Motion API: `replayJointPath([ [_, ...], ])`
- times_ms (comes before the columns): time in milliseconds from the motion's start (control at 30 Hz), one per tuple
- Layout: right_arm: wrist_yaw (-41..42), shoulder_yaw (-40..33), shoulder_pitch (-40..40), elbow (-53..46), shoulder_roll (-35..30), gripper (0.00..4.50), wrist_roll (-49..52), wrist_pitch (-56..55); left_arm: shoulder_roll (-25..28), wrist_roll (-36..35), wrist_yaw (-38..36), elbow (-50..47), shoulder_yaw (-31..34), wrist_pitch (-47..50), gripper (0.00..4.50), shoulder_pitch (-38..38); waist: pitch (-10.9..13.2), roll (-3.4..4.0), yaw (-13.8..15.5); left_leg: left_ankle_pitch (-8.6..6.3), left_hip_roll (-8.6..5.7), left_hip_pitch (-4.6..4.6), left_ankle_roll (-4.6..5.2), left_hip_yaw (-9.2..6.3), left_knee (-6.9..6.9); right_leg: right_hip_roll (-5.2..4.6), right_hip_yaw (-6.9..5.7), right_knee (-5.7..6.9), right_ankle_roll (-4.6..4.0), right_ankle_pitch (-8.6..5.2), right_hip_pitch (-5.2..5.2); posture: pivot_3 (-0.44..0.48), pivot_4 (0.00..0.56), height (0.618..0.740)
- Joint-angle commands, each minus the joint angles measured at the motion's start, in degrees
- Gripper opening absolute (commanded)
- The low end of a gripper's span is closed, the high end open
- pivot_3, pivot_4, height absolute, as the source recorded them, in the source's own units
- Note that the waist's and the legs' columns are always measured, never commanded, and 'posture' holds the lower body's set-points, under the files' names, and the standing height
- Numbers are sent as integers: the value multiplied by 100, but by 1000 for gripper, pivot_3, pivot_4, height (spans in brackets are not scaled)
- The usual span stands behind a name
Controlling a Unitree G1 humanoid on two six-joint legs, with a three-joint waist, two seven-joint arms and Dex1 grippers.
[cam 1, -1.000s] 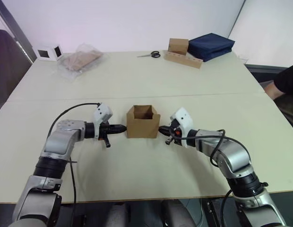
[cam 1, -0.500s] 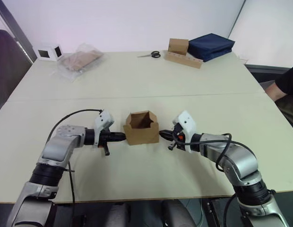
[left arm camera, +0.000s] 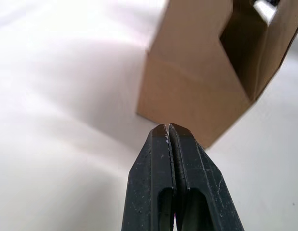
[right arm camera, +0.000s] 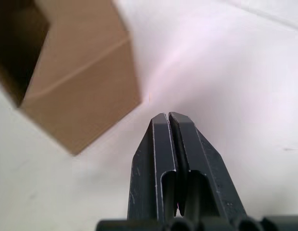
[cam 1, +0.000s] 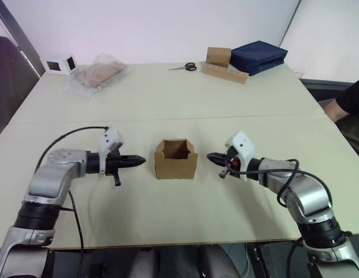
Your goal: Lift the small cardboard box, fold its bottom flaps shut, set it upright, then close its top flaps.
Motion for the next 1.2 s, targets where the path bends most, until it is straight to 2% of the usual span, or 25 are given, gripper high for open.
replayJointPath([
  [33, 179, -245, -356, -89, 217, 0, 404, -127, -87, -308, 189, -202, 249, 157, 45, -284, 0, 0, 0, 0, 0, 0, 0, 0, 0, 1, 0, 0, 0, 0, 0, 0, 150, 740],
  [267, 398, -149, -657, -23, 456, 0, 750, -32, -293, -413, 387, -229, 83, 188, 45, -494, 0, 0, 1, 0, 0, 0, 0, 0, 0, 0, 0, -1, 0, 0, 1, 0, 150, 740],
  [600, 592, 369, -720, 521, 580, 0, 429, -351, -712, -119, 532, 118, -340, -144, 45, -800, 0, 0, -1, 0, 0, 1, 0, 0, 0, 0, 0, -1, 0, 0, 1, 0, 150, 740],
  [1200, 758, 858, -675, 845, 427, 0, -273, -630, -692, 496, 542, 252, -916, -541, 45, -629, -12, 2, 2, 0, 0, 13, 0, 0, 0, 0, 0, -1, 0, 0, 13, 0, 150, 740],
])
